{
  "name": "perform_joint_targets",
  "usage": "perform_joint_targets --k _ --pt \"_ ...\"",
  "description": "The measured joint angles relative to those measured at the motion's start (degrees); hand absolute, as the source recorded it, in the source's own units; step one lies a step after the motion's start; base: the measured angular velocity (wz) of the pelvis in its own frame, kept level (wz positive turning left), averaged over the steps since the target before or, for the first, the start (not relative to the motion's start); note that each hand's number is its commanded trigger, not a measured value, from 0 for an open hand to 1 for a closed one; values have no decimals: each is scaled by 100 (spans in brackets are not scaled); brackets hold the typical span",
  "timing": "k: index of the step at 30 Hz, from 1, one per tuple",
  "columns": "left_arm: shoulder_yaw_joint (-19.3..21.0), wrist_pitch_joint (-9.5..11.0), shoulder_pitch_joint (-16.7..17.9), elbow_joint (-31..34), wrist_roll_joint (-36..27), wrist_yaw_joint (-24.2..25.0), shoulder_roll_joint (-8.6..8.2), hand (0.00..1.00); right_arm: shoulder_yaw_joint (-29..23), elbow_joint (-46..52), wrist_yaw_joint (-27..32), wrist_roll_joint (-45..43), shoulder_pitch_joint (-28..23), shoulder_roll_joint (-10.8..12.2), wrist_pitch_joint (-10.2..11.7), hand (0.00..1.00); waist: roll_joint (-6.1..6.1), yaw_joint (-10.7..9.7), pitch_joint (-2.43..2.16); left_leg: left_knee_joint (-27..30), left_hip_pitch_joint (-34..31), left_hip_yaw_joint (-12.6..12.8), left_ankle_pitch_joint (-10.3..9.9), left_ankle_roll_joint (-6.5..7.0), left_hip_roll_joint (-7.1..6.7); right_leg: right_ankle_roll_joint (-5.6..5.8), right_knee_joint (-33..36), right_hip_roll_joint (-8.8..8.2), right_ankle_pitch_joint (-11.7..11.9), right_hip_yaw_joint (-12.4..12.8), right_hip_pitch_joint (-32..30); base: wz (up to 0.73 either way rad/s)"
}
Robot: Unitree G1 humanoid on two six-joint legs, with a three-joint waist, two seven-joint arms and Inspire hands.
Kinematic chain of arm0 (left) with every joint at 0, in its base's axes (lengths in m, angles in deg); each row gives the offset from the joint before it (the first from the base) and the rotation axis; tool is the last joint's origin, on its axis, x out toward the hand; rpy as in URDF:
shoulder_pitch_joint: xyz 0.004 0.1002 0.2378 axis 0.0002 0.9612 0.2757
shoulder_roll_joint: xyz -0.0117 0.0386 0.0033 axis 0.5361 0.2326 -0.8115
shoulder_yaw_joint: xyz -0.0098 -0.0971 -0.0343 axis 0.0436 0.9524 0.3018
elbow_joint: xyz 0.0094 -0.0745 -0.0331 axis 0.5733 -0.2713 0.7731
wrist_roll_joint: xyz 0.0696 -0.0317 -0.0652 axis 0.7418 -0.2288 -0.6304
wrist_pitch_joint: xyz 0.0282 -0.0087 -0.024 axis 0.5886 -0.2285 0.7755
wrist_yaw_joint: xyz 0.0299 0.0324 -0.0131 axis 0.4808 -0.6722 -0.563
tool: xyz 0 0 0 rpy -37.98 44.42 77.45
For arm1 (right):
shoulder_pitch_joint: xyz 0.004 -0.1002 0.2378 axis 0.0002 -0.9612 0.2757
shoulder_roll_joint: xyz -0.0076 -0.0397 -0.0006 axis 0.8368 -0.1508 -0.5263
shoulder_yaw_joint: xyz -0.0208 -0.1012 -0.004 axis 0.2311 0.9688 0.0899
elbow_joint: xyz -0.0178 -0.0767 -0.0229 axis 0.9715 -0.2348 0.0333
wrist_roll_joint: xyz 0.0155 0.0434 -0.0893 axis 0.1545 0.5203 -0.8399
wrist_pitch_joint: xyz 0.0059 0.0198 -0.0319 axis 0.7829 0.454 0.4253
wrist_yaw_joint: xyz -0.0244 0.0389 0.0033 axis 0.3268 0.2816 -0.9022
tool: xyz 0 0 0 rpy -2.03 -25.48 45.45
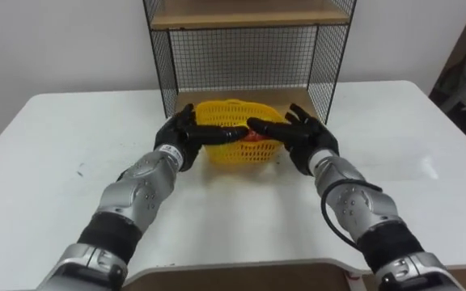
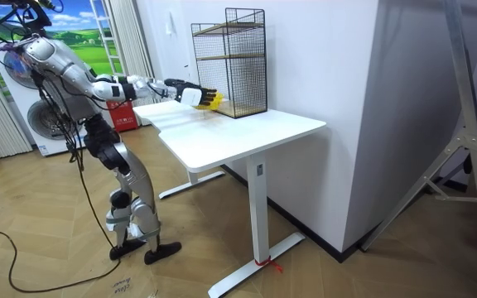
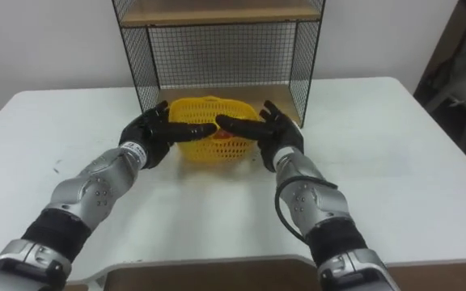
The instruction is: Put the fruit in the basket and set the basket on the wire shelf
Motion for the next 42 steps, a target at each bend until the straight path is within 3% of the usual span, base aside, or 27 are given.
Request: perform_joint_targets --k 3,8,11,14,16,21,27,29,33,37,39,42 --pt "167 -68 50 603 42 49 103 0 -415 580 61 -12 -3 -45 -67 0 -3 -16 -1 8 -4 18 7 11 -14 15 55 -7 -12 47 -58 -4" --pt "432 -277 323 1847 70 85 600 0 -850 1402 55 -78 -9 -296 -98 0 -13 4 -10 -7 31 73 7 12 -10 16 37 21 -11 125 -48 -7" --pt "717 -411 422 2494 69 71 672 0 -1166 1664 55 -258 -8 -311 -240 0 -4 26 -34 -37 -41 87 5 11 -9 18 33 36 -11 175 -80 -4" --pt "924 -412 421 2694 75 159 682 0 -1306 1736 44 -397 -7 -324 -257 0 57 68 -101 -49 -51 86 6 9 -2 18 41 53 -11 204 -96 0" --pt "1019 -455 423 2712 133 228 706 0 -1424 1738 31 -490 -7 -331 -263 0 75 104 -112 -54 -62 80 10 4 -2 15 51 53 -13 204 -118 0" --pt "1322 -664 425 2748 315 458 894 0 -1701 1742 -130 -613 -7 -602 -429 0 53 210 -98 -45 -97 84 24 -16 -2 -1 62 67 -32 215 -191 0" --pt "1596 -674 468 2789 370 550 1155 0 -1864 2148 -214 -672 -18 -747 -506 0 -86 293 -18 -29 -185 133 32 -26 4 -25 135 71 -53 216 -352 -5" --pt "1705 -675 731 3027 395 550 1321 0 -1927 2499 -329 -683 -103 -837 -504 0 -131 228 -31 -24 -251 129 33 -31 23 -28 24 78 -52 202 -369 0" --pt "2004 -679 1173 3315 519 547 1471 0 -2294 2729 -373 -736 -335 -1043 -506 0 -133 278 -35 -32 -243 124 32 -32 33 -25 17 76 -45 172 -346 0" --pt "2665 -704 1569 3613 762 328 1731 0 -2819 3168 -233 -949 -741 -1144 -505 0 -130 275 -36 -69 -239 86 32 -33 56 -26 -23 81 -44 119 -326 5" --pt "3084 -699 1792 3914 799 149 1732 0 -3069 3288 -138 -996 -883 -1249 -501 0 -129 295 -35 -84 -238 90 32 -34 66 -27 -18 86 -44 101 -333 3" --pt "3644 -518 2211 4310 1103 -170 1733 0 -3413 3610 7 -1184 -1255 -1357 -423 0 -129 294 -34 -108 -242 85 31 -36 82 -29 -46 95 -45 76 -323 4"
